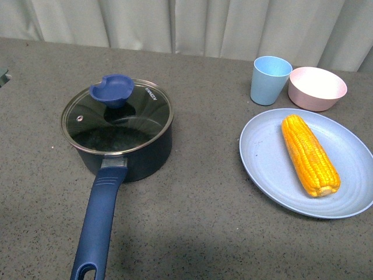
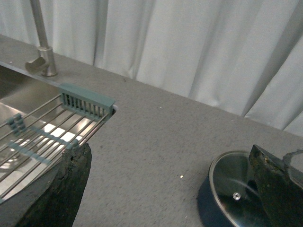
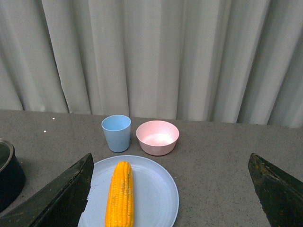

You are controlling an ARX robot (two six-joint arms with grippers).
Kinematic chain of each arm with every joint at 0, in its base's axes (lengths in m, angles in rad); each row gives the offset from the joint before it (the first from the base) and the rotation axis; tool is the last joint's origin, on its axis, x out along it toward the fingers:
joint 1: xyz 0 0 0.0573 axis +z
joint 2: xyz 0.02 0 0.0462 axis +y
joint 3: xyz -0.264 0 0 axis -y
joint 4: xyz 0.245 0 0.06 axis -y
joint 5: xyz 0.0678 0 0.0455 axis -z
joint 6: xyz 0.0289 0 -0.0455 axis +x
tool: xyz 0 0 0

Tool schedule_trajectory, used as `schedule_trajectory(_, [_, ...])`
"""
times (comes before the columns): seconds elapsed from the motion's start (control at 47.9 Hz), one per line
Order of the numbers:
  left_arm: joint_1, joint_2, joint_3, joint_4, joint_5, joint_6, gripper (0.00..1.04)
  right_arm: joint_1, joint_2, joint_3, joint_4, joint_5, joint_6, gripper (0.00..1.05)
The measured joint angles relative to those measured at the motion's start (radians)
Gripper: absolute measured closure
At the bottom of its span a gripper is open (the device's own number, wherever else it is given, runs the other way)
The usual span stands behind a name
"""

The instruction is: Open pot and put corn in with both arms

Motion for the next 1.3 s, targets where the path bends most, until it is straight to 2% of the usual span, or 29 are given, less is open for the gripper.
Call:
schedule_trajectory(0.125, [-0.044, 0.435, 0.114, 0.328, 0.037, -0.037, 0.06, 0.000, 0.000, 0.000, 0.000, 0.000, 0.000, 0.09])
schedule_trajectory(0.313, [-0.113, 0.775, 0.266, 0.478, 0.047, -0.046, 0.06, 0.000, 0.000, 0.000, 0.000, 0.000, 0.000, 0.09])
schedule_trajectory(0.71, [-0.215, 1.123, 0.481, 0.538, 0.043, -0.046, 0.06, 0.000, 0.000, 0.000, 0.000, 0.000, 0.000, 0.09])
schedule_trajectory(1.191, [-0.298, 1.271, 0.587, 0.550, 0.052, -0.020, 0.06, 0.000, 0.000, 0.000, 0.000, 0.000, 0.000, 0.09])
schedule_trajectory(1.295, [-0.317, 1.302, 0.603, 0.531, 0.079, -0.018, 0.06, 0.000, 0.000, 0.000, 0.000, 0.000, 0.000, 0.09])
